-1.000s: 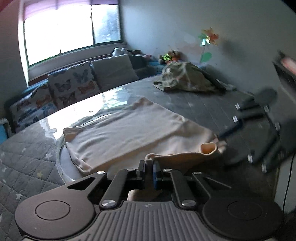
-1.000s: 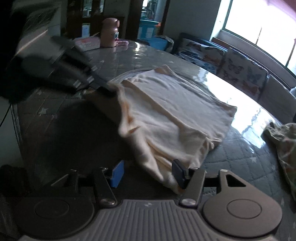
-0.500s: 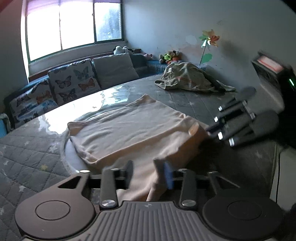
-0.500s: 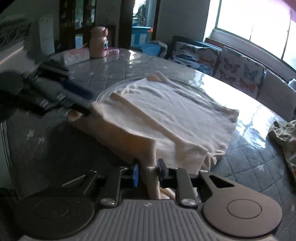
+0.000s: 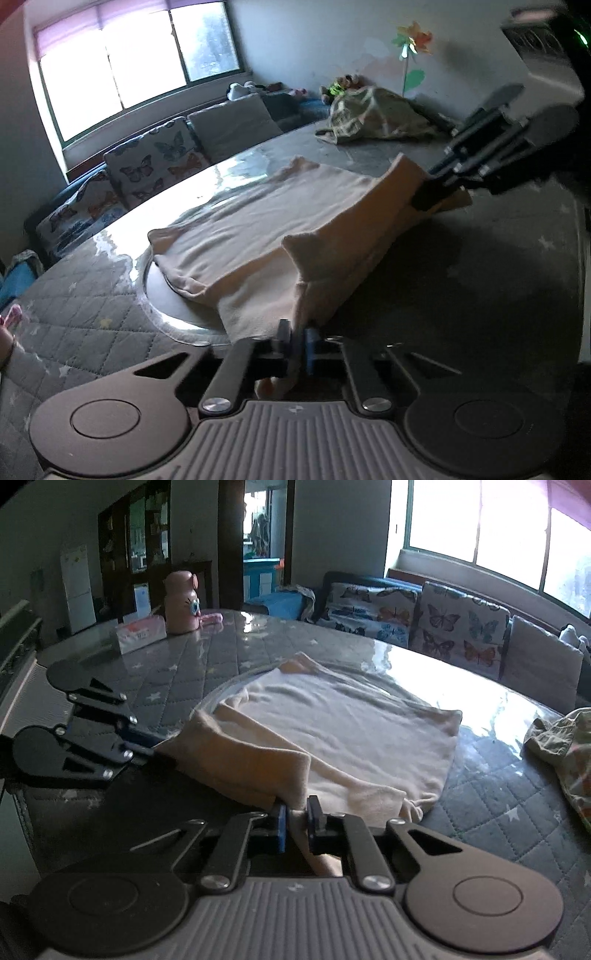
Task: Fold clothes
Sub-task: 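Lift the sweatshirt edge with the right gripper while the left gripper grasps the other side, then carry the lifted sweatshirt end with both grippers and fold it over the body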
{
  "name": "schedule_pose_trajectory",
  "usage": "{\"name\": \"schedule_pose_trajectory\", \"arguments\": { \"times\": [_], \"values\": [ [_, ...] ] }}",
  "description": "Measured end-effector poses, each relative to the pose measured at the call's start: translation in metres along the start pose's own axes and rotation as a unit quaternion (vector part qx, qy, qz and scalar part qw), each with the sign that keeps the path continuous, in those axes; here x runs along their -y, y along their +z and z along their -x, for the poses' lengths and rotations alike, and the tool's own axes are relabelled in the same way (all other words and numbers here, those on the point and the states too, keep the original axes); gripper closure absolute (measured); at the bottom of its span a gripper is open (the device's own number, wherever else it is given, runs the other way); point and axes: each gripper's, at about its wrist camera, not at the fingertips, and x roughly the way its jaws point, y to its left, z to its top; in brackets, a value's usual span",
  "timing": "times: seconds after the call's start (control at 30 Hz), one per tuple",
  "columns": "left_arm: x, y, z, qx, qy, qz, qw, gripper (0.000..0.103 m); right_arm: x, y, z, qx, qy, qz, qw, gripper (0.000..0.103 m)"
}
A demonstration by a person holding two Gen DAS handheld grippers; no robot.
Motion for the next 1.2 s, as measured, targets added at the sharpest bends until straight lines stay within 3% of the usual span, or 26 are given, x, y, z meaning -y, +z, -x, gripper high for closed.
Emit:
{"name": "schedule_pose_trajectory", "arguments": {
  "times": [0.17,0.4,0.57,0.97,1.2],
  "values": [
    [0.003,0.002,0.029,0.017,-0.006,-0.001,0.9998,0.098,-0.007,0.001,0.023,0.021,0.006,0.007,1.0,0.094],
    [0.01,-0.001,0.09,0.025,-0.049,0.034,0.9979,0.098,-0.026,-0.004,0.079,0.038,0.037,0.018,0.998,0.094],
    [0.009,0.002,0.11,0.035,-0.04,0.046,0.9975,0.098,-0.04,-0.001,0.102,0.045,0.059,0.03,0.997,0.094],
    [-0.052,0.053,0.037,0.047,-0.009,0.09,0.9948,0.098,0.019,0.053,0.037,0.029,0.038,-0.015,0.999,0.094],
    [-0.084,0.062,-0.055,-0.014,0.015,0.111,0.9936,0.097,0.053,0.073,-0.045,-0.01,-0.001,-0.047,0.999,0.094]
  ]
}}
